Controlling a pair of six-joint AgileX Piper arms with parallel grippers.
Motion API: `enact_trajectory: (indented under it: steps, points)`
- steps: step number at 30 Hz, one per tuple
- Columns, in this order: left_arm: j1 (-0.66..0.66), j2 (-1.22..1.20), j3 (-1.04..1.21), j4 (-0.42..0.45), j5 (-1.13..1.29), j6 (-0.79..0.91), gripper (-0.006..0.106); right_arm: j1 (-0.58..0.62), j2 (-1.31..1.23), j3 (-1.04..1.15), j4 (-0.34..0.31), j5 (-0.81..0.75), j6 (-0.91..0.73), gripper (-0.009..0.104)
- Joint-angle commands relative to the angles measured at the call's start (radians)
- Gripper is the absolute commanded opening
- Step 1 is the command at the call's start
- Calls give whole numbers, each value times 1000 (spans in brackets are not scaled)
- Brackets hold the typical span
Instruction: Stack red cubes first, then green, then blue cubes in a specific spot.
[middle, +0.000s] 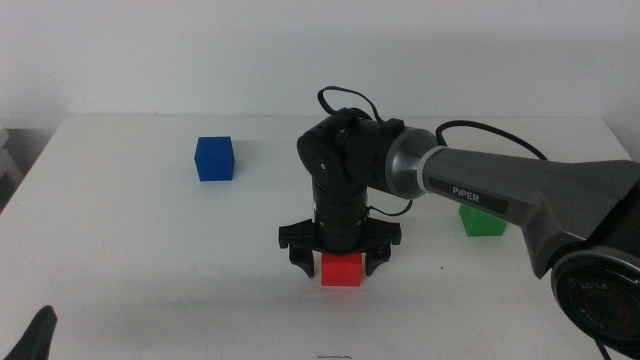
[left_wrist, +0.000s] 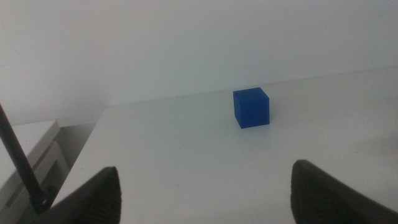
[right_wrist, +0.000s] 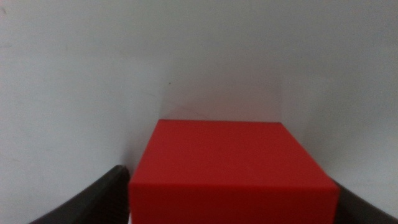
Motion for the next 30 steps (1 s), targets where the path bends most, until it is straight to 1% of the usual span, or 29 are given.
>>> enact_trajectory:
  steps: [1,12,16,21,30]
  points:
    - [-1,-16,-3,-4,-87,-4,94,1,-66,-21,-13,-3,-12,94]
    - [-1,-16,-3,-4,-87,-4,94,1,-85,-22,-18,50,-5,94]
    - [-1,-16,-3,-4,-87,-4,94,1,-98,-23,-37,57,-5,94]
    - [-1,-16,-3,-4,-87,-4,94,1,-112,-23,-6,57,-3,94]
    - [-1,-16,-3,-4,-87,-4,94,8,-132,-23,-7,95,1,94]
